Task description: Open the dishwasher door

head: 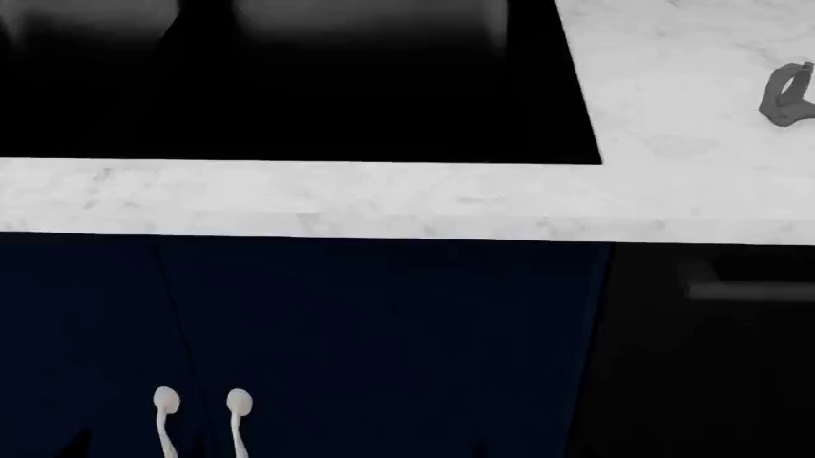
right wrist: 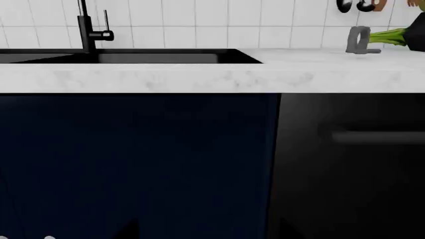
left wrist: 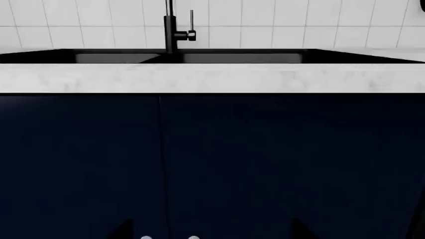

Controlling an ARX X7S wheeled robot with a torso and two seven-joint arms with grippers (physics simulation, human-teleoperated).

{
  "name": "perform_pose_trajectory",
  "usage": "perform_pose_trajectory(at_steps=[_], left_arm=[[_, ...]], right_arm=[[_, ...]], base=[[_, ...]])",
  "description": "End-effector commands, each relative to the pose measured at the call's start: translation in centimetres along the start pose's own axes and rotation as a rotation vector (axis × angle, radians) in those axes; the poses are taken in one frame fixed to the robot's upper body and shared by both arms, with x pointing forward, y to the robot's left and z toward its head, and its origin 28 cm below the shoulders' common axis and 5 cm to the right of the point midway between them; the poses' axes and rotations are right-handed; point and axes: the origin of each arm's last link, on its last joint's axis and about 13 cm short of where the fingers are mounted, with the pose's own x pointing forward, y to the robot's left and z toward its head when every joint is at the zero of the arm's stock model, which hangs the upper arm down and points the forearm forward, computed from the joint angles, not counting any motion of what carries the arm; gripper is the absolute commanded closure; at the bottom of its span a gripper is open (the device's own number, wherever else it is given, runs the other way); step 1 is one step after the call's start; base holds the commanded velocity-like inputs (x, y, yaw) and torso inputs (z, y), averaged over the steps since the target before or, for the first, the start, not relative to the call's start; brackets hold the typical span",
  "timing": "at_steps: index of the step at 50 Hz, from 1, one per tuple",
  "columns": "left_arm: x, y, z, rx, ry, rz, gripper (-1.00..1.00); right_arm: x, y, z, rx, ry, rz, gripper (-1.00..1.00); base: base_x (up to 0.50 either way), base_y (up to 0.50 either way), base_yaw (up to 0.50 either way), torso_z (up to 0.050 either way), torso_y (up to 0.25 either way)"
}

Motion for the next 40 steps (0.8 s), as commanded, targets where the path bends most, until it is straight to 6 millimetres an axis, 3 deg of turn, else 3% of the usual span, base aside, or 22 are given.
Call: perform_pose_trajectory(at_steps=[1, 18, 40], left_arm=[[0.07, -0.02, -0.12, 0.0, 0.0, 0.0, -1.0], [-0.31, 0.28, 0.29, -0.018, -0.026, 0.008, -1.0], [-0.32, 0.31, 0.15, 0.0, -0.032, 0.009, -1.0]], right_arm=[[0.02, 0.04, -0.06, 0.0, 0.0, 0.0, -1.0], [-0.03, 0.57, 0.54, -0.024, -0.029, 0.038, -1.0], [-0.16, 0.41, 0.42, -0.01, -0.033, 0.035, -1.0]], base=[[0.0, 0.0, 0.0, 0.0, 0.0], [0.0, -0.02, 0.0, 0.0, 0.0], [0.0, -0.46, 0.0, 0.0, 0.0]])
